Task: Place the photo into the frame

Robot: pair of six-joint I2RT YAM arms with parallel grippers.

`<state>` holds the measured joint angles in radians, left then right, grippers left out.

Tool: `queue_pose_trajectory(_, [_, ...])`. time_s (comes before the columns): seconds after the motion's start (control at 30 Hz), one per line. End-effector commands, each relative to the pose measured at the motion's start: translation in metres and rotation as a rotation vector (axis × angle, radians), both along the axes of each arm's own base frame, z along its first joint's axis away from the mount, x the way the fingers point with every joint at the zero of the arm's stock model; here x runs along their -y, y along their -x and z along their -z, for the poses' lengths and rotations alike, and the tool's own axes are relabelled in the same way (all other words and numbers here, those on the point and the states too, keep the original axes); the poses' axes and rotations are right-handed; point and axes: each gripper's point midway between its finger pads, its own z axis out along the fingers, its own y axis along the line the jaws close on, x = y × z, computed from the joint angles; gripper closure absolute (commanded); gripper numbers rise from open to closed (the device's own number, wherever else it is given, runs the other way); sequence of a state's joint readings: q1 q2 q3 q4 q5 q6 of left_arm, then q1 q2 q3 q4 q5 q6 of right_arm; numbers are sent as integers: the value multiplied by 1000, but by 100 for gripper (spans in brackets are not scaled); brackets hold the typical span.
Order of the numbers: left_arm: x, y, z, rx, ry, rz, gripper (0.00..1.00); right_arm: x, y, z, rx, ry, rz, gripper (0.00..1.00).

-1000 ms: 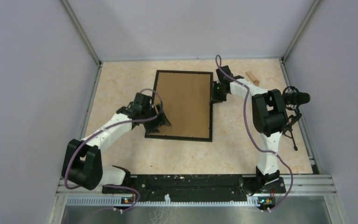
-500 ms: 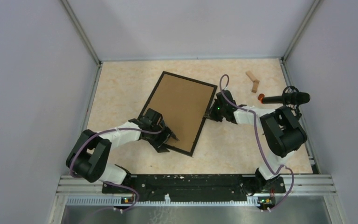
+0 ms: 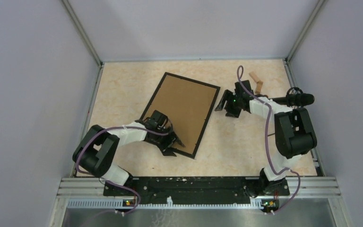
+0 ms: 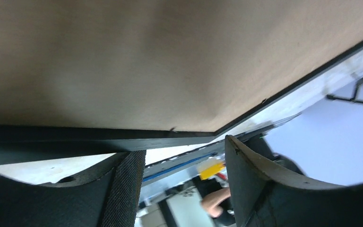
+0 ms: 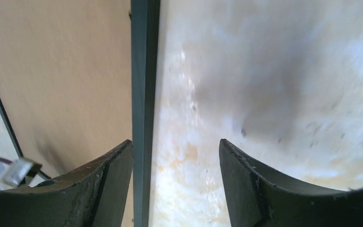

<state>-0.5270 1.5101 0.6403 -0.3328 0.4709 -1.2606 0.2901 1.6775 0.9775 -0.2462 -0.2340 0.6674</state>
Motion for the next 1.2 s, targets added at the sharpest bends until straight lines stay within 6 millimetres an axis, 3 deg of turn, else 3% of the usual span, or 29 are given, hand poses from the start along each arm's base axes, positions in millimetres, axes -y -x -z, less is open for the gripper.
queue_pose_trajectory(0.0, [-15, 2, 25, 145, -196, 170, 31, 1, -28, -12, 17, 24, -47, 34])
queue_pose_trajectory(0.13, [-14, -26, -18, 448, -177, 267, 23, -4, -57, -8, 1, 11, -44, 34])
queue_pose_trajectory(0.2, [-6, -45, -53, 651, -118, 312, 21, -3, -69, -6, -6, 0, -33, 37])
queue_pose_trajectory(0.3, [-14, -85, -103, 886, -117, 298, 11, -4, -84, -6, -2, -41, -38, 44])
queue_pose_trajectory(0.37, [-40, -125, -127, 964, -175, 229, 10, -3, -90, -4, -3, -48, -37, 50])
queue_pose_trajectory(0.43, [-71, -163, -137, 985, -241, 145, 11, -3, -93, -1, -6, -59, -41, 54])
queue_pose_trajectory(0.53, [-115, -211, -140, 959, -254, 9, 17, -6, -97, 3, -9, -76, -62, 60])
queue_pose_trajectory(0.67, [-151, -270, -135, 986, -376, -3, 23, -7, -98, 7, -14, -87, -81, 65])
queue_pose_trajectory(0.8, [-160, -306, -101, 904, -392, 109, 23, -5, -97, 9, -9, -96, -87, 68])
queue_pose_trajectory(0.93, [-158, -318, -64, 801, -345, 204, 28, -2, -97, 11, -12, -100, -89, 70])
queue_pose_trajectory(1.17, [-158, -310, -18, 716, -327, 231, 42, -1, -100, 14, -18, -93, -85, 72])
